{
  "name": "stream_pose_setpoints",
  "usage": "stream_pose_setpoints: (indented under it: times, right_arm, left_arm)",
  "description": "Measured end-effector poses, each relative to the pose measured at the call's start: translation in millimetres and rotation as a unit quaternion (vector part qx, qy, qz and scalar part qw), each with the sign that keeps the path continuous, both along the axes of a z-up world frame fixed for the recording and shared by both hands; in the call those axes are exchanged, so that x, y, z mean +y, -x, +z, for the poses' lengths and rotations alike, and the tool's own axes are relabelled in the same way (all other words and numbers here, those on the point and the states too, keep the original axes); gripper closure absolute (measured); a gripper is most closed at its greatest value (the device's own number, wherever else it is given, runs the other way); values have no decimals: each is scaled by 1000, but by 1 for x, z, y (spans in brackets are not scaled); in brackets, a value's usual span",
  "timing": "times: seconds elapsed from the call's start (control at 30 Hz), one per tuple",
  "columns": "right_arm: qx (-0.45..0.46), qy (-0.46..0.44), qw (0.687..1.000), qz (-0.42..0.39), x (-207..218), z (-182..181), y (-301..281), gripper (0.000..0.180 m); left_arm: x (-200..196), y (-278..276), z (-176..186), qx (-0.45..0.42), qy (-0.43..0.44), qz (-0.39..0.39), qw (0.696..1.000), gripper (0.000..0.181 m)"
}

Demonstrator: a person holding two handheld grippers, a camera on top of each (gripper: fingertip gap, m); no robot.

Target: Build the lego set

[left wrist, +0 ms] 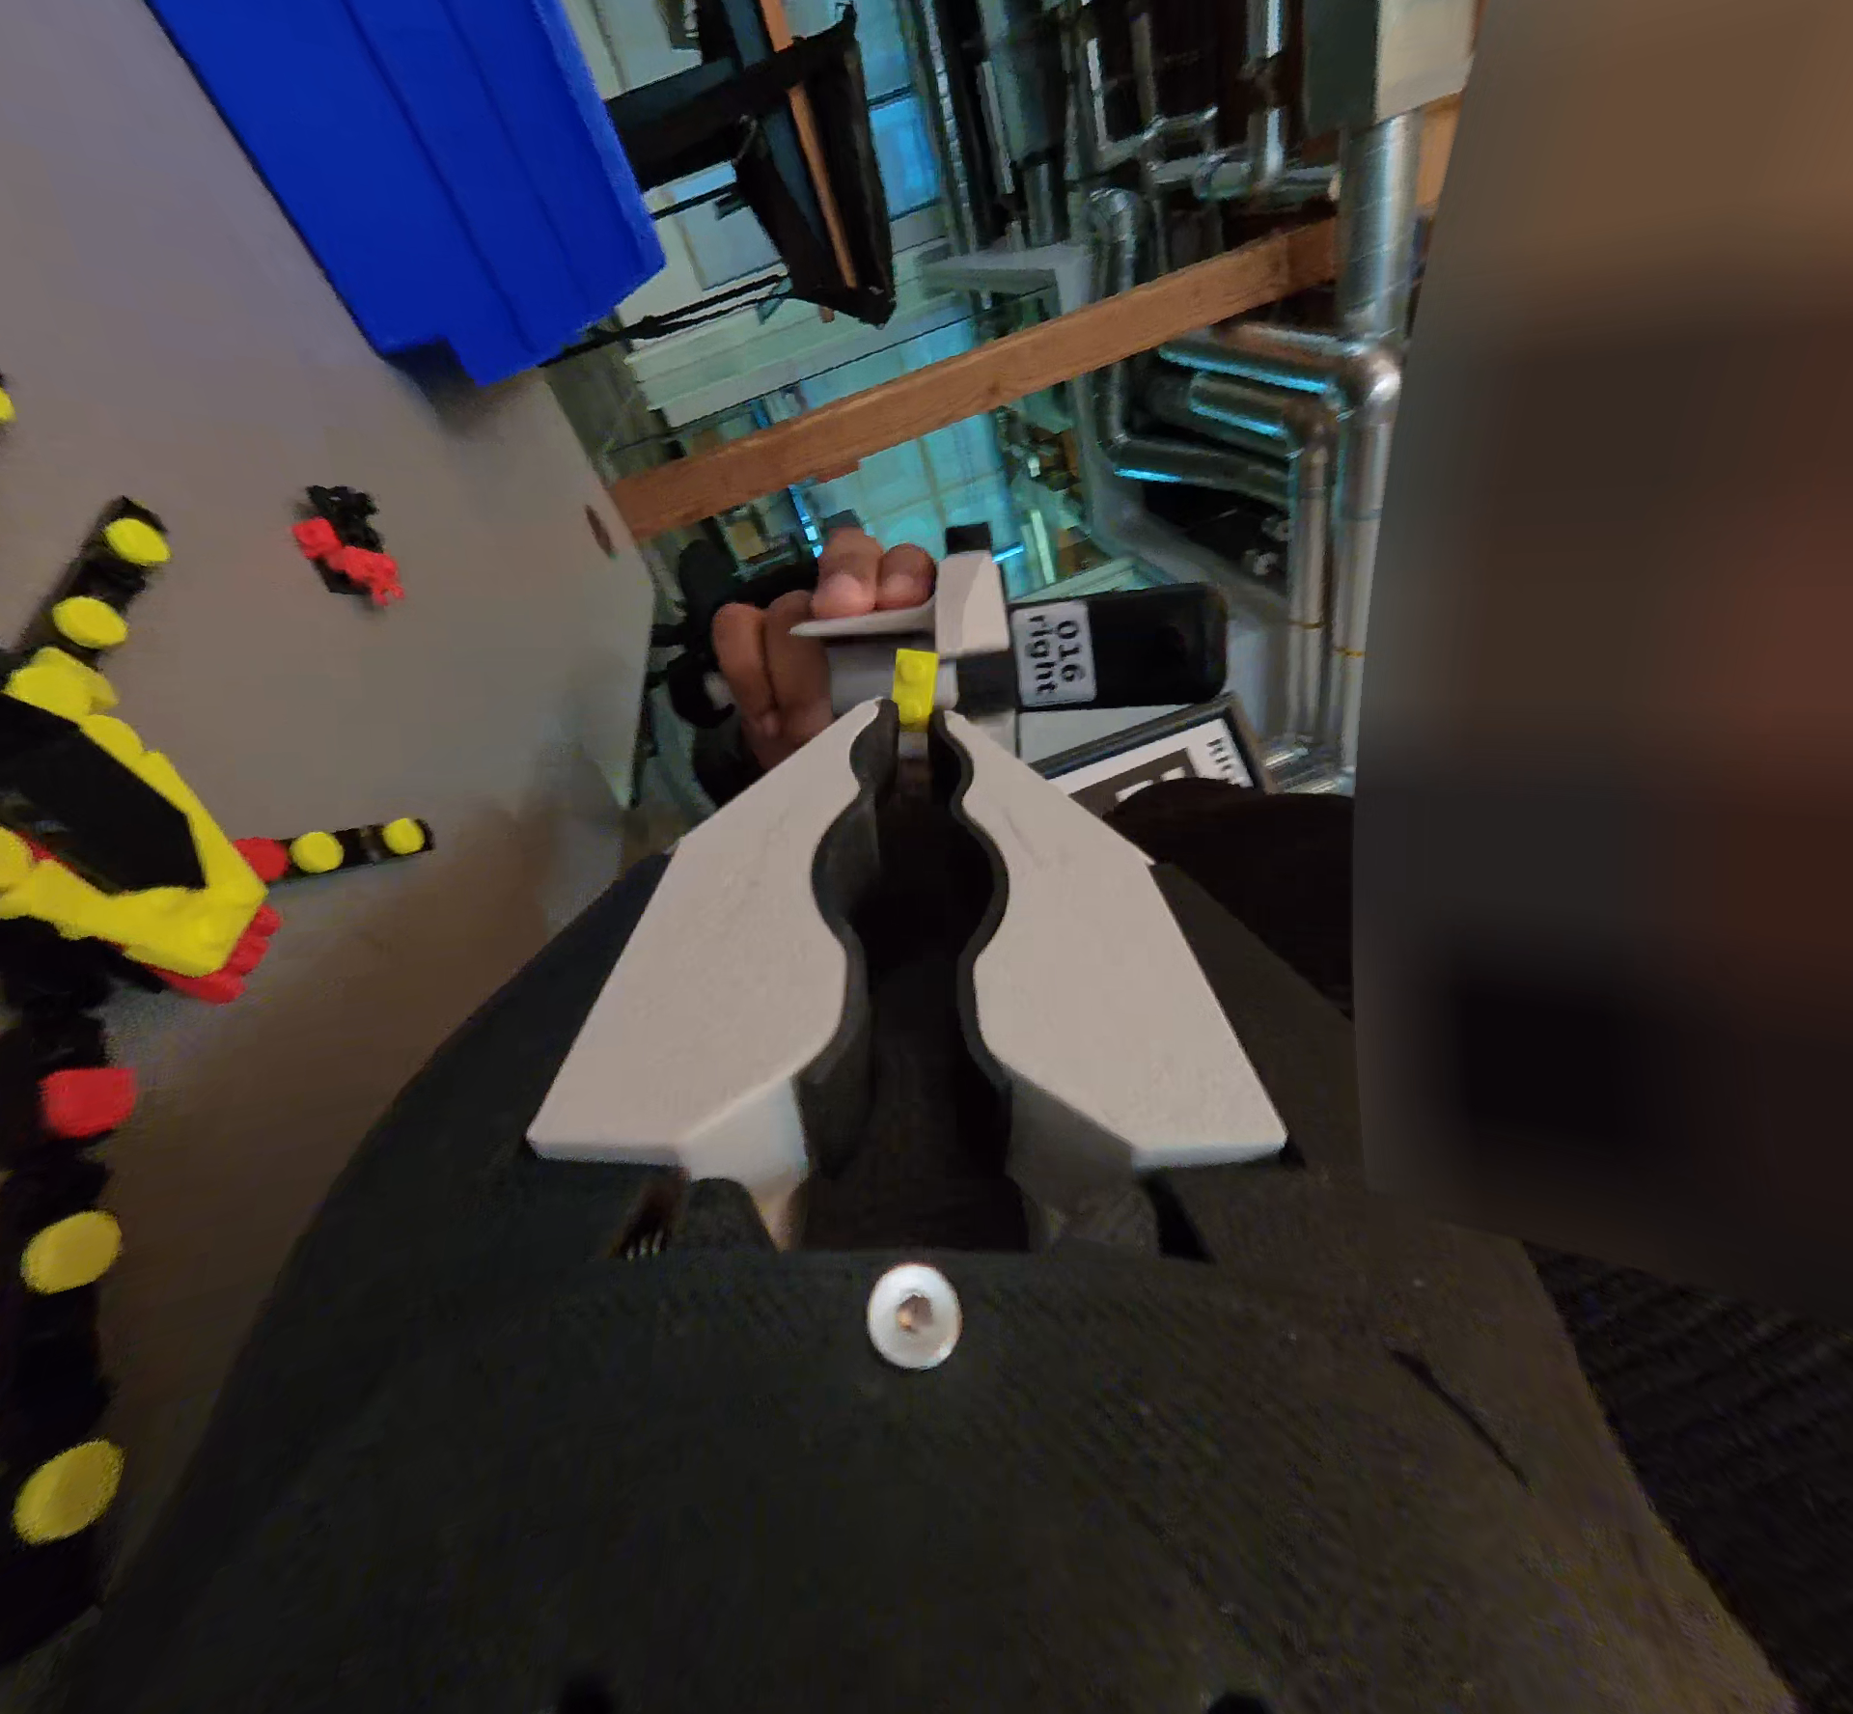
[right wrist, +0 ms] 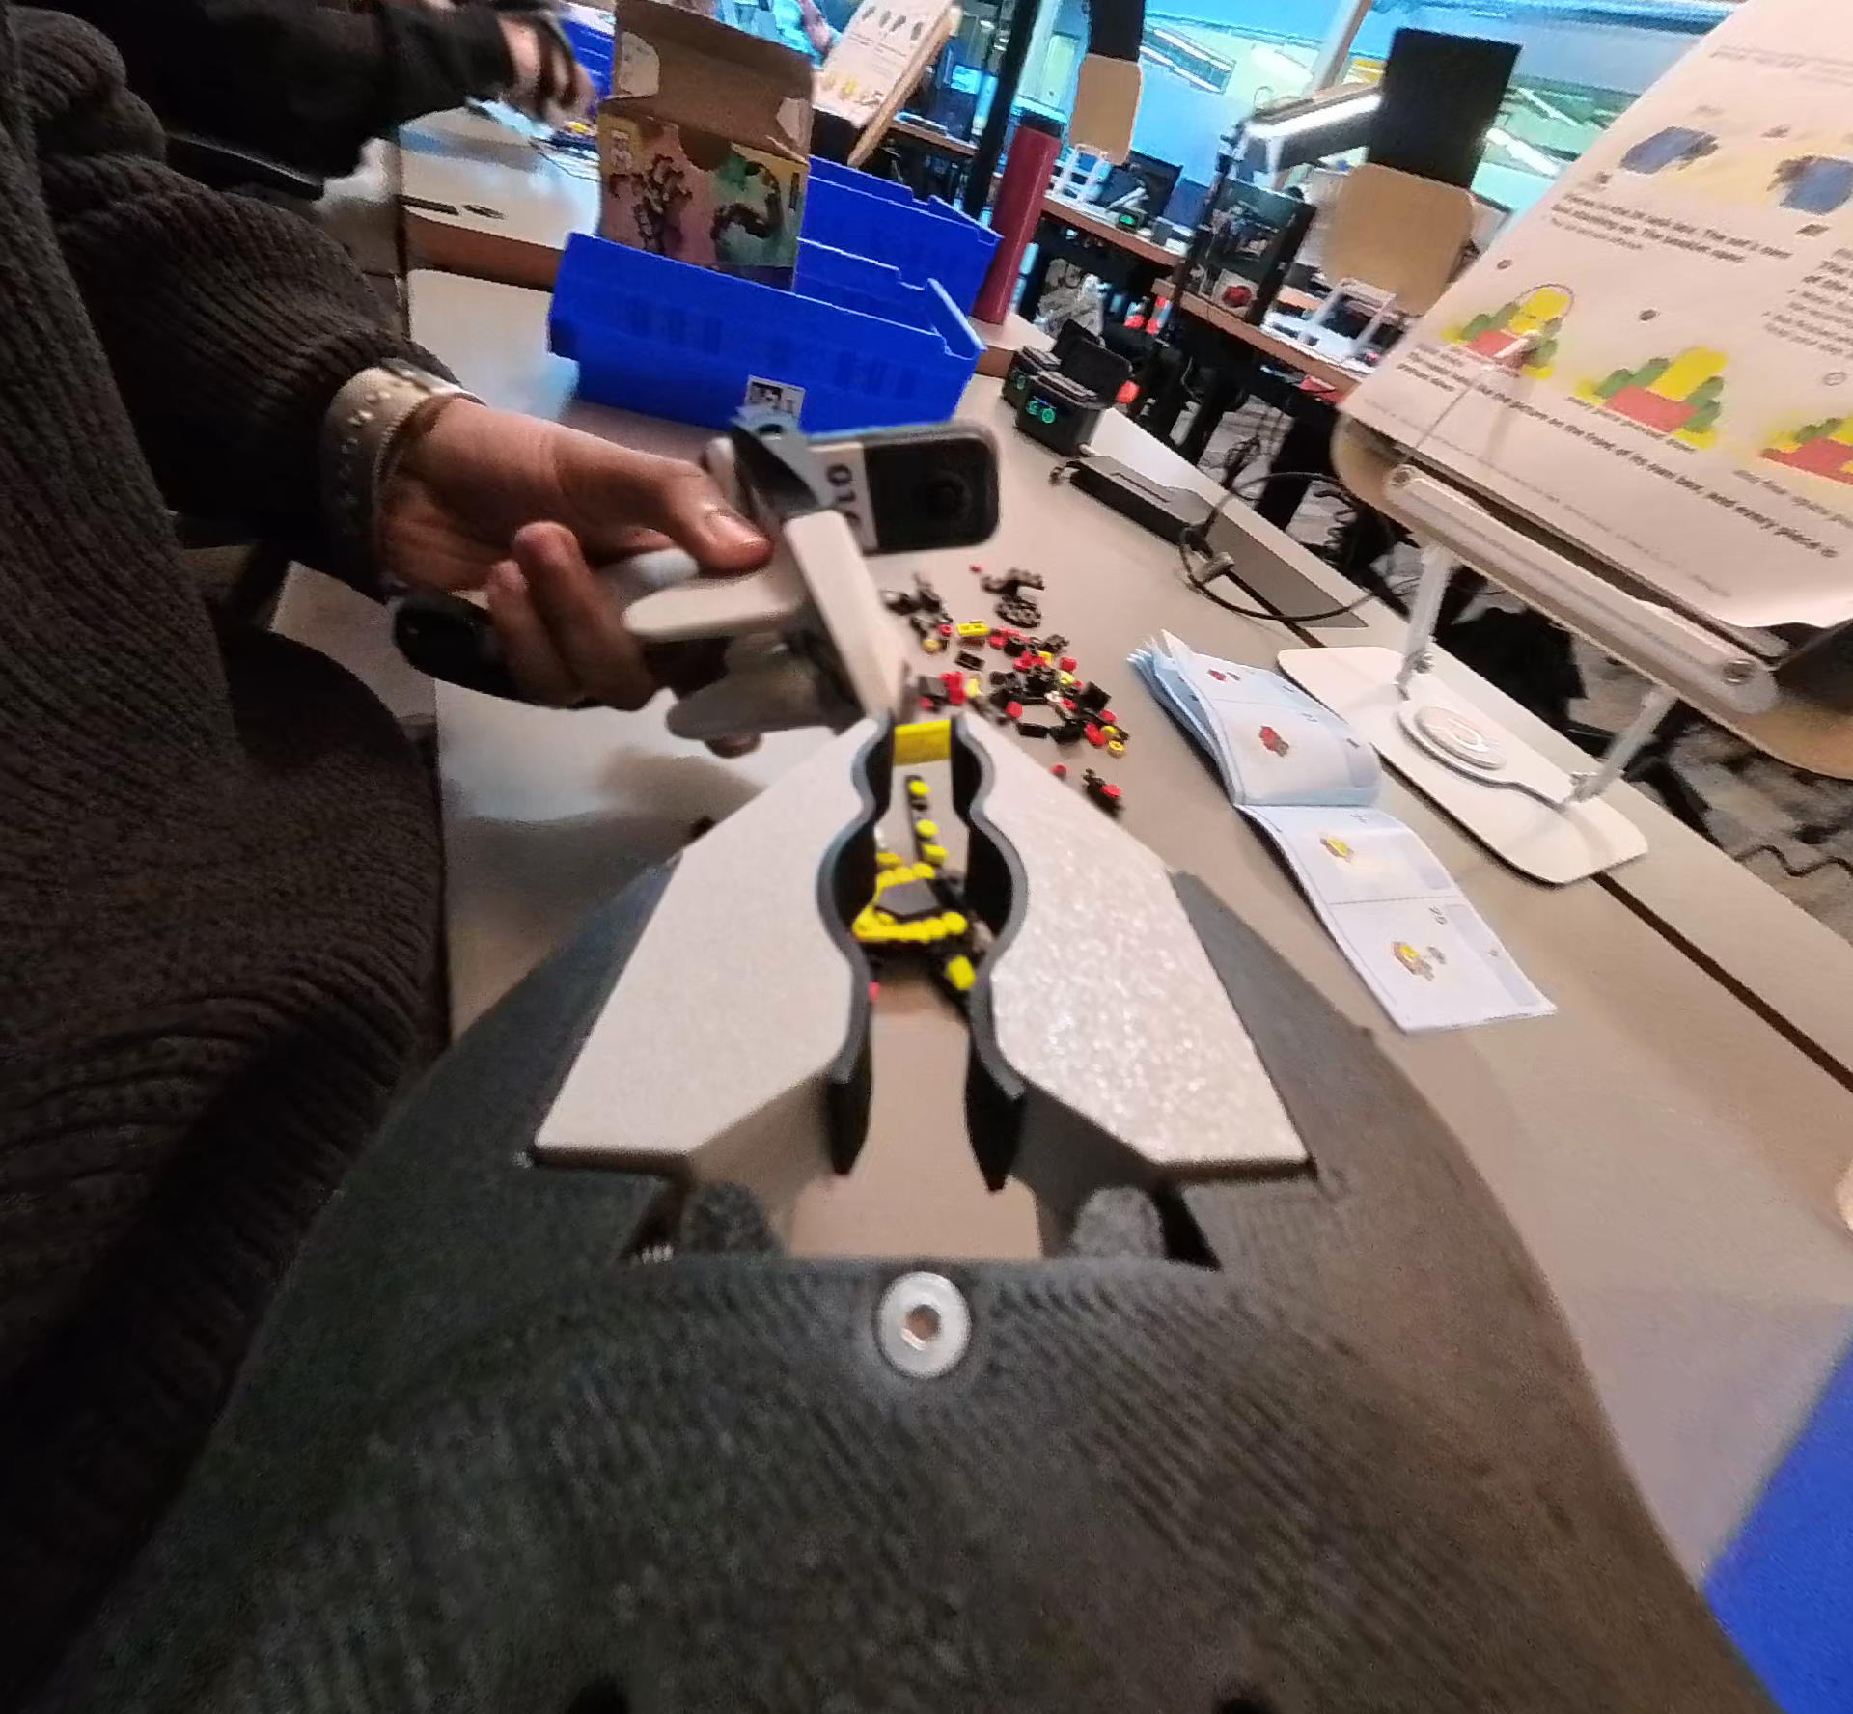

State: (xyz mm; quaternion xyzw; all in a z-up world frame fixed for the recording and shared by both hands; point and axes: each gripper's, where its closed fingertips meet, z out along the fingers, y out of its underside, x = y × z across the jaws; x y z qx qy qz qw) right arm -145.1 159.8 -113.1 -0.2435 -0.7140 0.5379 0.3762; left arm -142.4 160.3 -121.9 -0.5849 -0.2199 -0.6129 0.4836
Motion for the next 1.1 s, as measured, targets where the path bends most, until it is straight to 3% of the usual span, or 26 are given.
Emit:
stream_pose_setpoints:
  times: [0.13,0.27,0.5,0.7,0.87,1.1]
  right_arm:
    - [6,18,995,-98,53,11,5,170]
    - [-26,43,975,-216,114,11,4,170]
    - [-88,-18,961,-260,128,-26,-11,170]
    - [-88,-120,948,-280,139,-40,-29,172]
    - [-77,-39,949,-302,162,-24,-35,173]
    - [-47,23,925,-375,201,-8,-59,176]
  left_arm:
    - [3,-15,-19,118,41,-13,992,178]
    - [14,-28,-44,298,92,-16,950,179]
    - [51,-36,-87,434,179,-11,883,181]
    - [66,-38,-88,419,172,0,892,181]
    - [64,-34,-77,429,148,9,891,181]
    - [50,-39,-56,449,98,20,888,181]
